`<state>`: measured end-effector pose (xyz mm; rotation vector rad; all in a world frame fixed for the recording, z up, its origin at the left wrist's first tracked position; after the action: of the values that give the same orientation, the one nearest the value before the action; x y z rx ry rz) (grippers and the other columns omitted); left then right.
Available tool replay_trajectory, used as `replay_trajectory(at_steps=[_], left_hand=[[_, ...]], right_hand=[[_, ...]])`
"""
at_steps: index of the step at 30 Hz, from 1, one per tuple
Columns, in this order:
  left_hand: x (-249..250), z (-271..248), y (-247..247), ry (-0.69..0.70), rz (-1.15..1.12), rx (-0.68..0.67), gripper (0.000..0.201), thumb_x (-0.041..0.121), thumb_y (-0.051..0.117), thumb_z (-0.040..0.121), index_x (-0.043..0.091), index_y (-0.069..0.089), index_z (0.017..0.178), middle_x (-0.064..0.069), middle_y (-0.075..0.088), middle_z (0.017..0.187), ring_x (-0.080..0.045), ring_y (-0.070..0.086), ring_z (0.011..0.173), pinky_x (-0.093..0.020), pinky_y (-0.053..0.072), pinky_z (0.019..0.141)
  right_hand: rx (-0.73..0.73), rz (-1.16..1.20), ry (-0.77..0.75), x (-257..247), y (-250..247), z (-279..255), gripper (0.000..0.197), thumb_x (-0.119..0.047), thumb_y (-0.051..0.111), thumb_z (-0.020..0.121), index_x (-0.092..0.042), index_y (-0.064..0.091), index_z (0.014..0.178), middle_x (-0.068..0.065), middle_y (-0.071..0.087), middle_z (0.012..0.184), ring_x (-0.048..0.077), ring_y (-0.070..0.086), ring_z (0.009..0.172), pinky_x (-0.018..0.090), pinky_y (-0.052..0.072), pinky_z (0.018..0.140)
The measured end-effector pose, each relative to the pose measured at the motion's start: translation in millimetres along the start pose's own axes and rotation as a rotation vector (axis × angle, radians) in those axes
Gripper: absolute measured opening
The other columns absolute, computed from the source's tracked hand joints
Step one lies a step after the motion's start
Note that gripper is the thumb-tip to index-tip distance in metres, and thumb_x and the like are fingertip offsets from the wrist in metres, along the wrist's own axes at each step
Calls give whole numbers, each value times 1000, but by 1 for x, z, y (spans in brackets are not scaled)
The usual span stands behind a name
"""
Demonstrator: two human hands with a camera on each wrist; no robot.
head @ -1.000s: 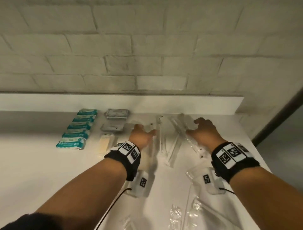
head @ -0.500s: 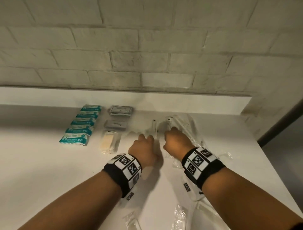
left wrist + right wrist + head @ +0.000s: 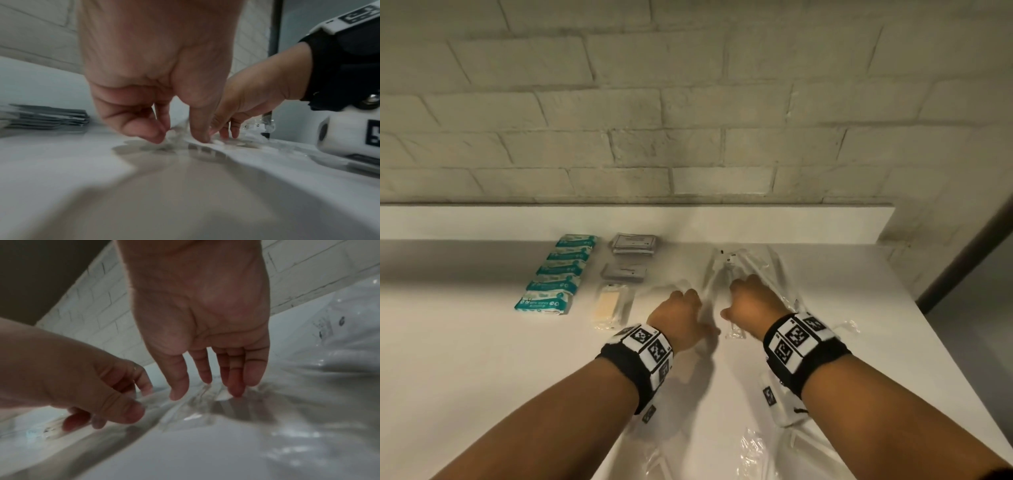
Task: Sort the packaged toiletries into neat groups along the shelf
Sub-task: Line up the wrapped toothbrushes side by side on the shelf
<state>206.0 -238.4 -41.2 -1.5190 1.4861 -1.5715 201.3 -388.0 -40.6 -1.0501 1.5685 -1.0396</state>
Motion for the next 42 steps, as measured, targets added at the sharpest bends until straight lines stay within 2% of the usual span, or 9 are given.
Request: replay_trajectory(at_steps=[4,8,12,16,20,28,32,38,42], left_hand=[[7,-2,2,120,122,-28,85,68,56,78,28,28,148,-12,38,134,-35,49,121,-42,43,102],[12,0,6,145,89,-32,80,43,58,85,26,18,152,-12,38,138,-32,50,120,-36,42,102],[-1,11,-2,-54,-101,69,56,16,48,92,13,30,145,-15,58,125,-29,60,112,-33,47,91],[-1,11,-7,-62,-52,54,48,30,52,92,10,39,133,-13,60,121,-28,60,108,-30,44,83],[8,9,0,-89,34,48,76,55,65,78,8,38,131,-12,55,121,-27,58,109,-30,46,82],[10,19,-6,-222,172,-131,31,22,54,92,3,62,116,-11,64,119,-24,61,110,-29,49,87],[-6,20,-18,-220,70,39,35,16,54,89,2,49,120,-15,57,121,-29,59,110,-31,48,85],[8,16,0,62,189,-17,48,47,58,85,12,58,118,-13,53,113,-31,54,105,-36,45,87],[10,17,3,156,248,4,39,40,44,93,16,65,116,-12,51,115,-34,49,108,-39,44,89]], right_hand=[[9,-67,-33,-3,-1,-8,40,-33,58,89,-16,55,125,9,49,127,27,55,111,39,47,95],[-31,-112,-9,-6,2,-8,42,-28,57,90,-16,52,130,9,48,128,30,51,116,40,45,97],[-8,-101,-2,-7,5,-2,42,-26,58,89,-15,49,128,11,51,125,32,54,113,41,47,94],[11,16,161,-7,3,10,39,-20,65,82,-10,53,118,9,61,113,28,62,103,37,51,89],[-118,195,333,-3,3,17,42,-10,62,85,-2,52,125,11,65,116,27,64,106,32,52,85],[-51,224,383,9,0,13,38,-7,57,82,-3,57,119,12,66,112,26,65,99,29,51,71],[-90,253,375,13,1,11,30,-9,56,84,-4,63,113,11,69,110,26,66,93,27,45,66],[-16,195,366,7,0,8,67,-47,70,79,-8,48,127,13,56,127,29,59,113,33,48,85],[-26,157,346,2,-9,9,33,-12,54,90,-4,54,122,13,62,124,28,61,113,31,49,85]])
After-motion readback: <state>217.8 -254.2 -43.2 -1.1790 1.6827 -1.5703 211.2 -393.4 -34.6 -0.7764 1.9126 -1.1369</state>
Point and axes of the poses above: each hand's wrist, its own z-axis towards the middle knuckle, its own y-axis out of the palm, x = y × z, the point moved 4 cm from there along z, towards the middle knuckle
